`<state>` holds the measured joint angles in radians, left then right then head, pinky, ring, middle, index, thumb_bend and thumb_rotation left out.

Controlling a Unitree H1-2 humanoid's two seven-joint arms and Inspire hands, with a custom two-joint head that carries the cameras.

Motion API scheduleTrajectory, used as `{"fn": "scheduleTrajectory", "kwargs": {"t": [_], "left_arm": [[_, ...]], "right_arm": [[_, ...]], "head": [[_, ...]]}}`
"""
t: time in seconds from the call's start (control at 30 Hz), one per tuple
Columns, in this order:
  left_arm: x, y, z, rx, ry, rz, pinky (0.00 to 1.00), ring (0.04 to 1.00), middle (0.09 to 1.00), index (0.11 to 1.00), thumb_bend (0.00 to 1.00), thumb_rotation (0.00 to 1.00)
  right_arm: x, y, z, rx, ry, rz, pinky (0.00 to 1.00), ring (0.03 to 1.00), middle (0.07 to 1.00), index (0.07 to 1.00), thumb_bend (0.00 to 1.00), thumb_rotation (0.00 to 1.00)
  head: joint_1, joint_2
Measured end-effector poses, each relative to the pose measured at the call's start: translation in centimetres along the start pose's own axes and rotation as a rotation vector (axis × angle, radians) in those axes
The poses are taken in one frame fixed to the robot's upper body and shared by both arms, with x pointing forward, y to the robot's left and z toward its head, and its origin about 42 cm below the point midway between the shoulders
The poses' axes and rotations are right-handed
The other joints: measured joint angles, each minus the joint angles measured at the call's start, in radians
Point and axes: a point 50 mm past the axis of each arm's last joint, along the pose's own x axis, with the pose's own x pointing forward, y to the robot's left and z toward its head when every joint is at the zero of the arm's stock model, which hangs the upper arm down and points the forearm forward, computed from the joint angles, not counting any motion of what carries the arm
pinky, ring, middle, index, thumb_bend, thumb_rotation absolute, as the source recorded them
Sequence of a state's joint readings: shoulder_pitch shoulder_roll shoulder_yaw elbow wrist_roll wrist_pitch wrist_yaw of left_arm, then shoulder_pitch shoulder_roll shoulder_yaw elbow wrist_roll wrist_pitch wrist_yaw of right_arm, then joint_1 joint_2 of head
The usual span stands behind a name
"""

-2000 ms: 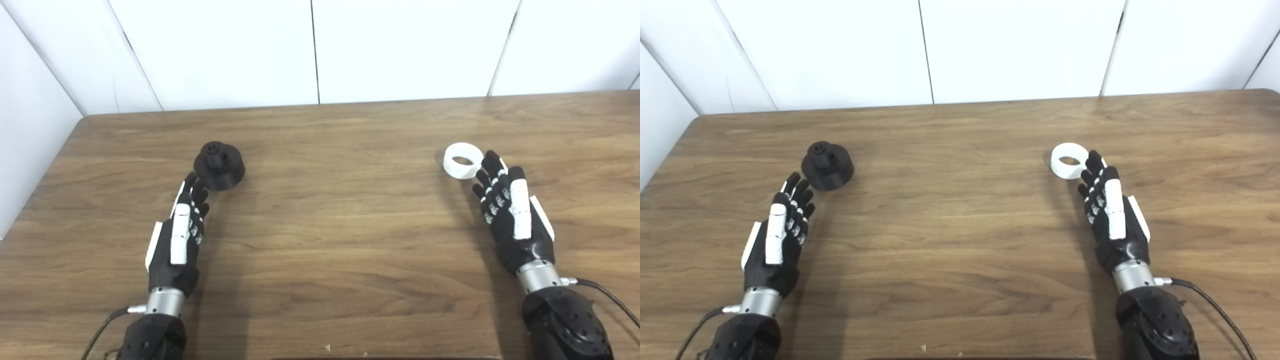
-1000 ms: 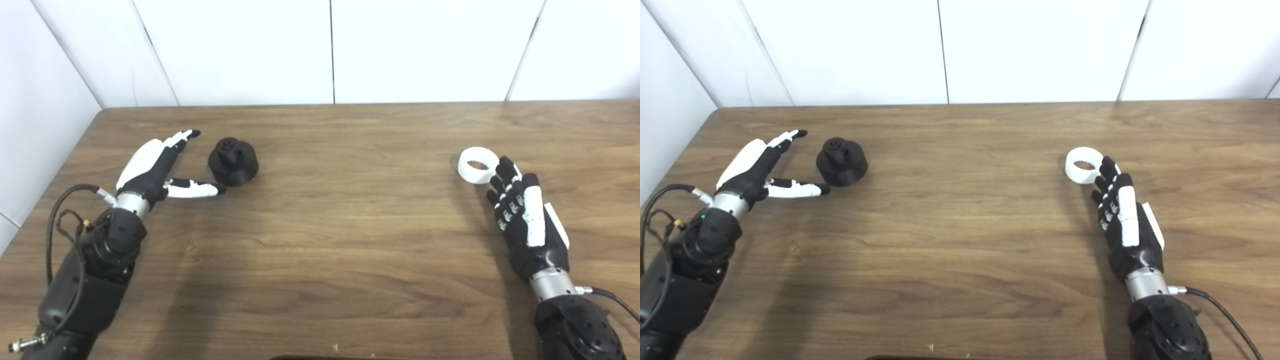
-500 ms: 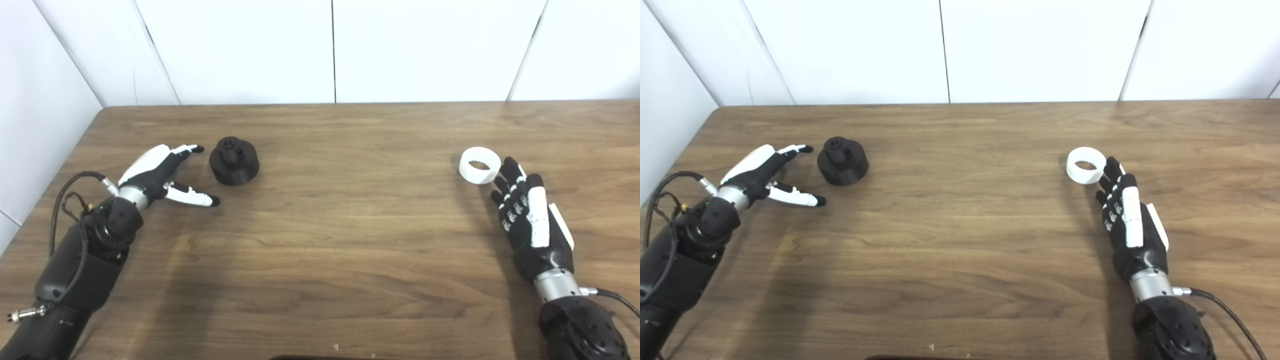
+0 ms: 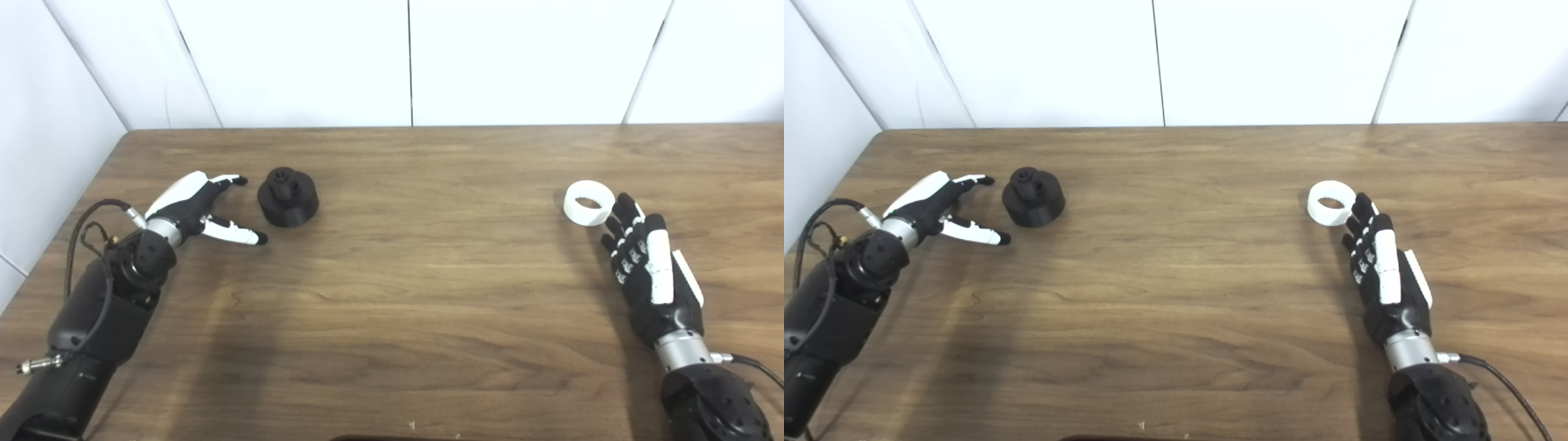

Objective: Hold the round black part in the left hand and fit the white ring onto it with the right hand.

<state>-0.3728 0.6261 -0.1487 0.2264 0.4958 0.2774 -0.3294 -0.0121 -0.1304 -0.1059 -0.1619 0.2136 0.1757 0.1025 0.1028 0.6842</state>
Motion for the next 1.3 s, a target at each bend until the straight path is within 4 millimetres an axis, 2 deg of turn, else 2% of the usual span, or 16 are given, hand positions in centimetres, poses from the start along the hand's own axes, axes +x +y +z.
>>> {"fn": "scheduleTrajectory", "kwargs": {"t": [0.3, 0.63, 0.97, 1.17, 1.3], "left_arm": [[0.6, 0.5, 0.4, 0.003, -0.018, 0.010, 0.91, 1.000, 0.980, 0.899, 0.99, 0.36], [1.6, 0.2, 1.9, 0.013, -0.064, 0.004, 0.93, 1.000, 0.972, 0.895, 0.97, 0.36], [2.5, -0.5, 2.7, 0.008, -0.091, -0.013, 0.94, 1.000, 0.968, 0.895, 1.00, 0.38], [2.8, -0.4, 3.4, 0.019, -0.107, 0.002, 0.92, 1.000, 0.963, 0.886, 0.99, 0.35], [3.1, -0.9, 3.8, 0.026, -0.124, -0.005, 0.92, 1.000, 0.951, 0.847, 0.98, 0.33]], "right_arm": [[-0.1, 0.0, -0.1, -0.003, 0.003, -0.001, 1.00, 1.000, 1.000, 0.983, 0.60, 1.00], [-0.3, 0.0, -0.2, -0.005, -0.001, -0.002, 1.00, 1.000, 1.000, 0.989, 0.60, 1.00], [-0.5, 0.1, -0.3, -0.002, -0.006, -0.003, 1.00, 1.000, 1.000, 0.982, 0.61, 1.00], [-0.6, 0.1, -0.4, 0.001, -0.008, -0.006, 1.00, 1.000, 1.000, 0.982, 0.61, 1.00], [-0.7, 0.1, -0.5, 0.002, -0.009, -0.009, 1.00, 1.000, 1.000, 0.975, 0.61, 1.00]], "head": [[-0.005, 0.000], [-0.009, -0.003], [-0.014, -0.005], [-0.021, -0.006], [-0.026, -0.003]]}}
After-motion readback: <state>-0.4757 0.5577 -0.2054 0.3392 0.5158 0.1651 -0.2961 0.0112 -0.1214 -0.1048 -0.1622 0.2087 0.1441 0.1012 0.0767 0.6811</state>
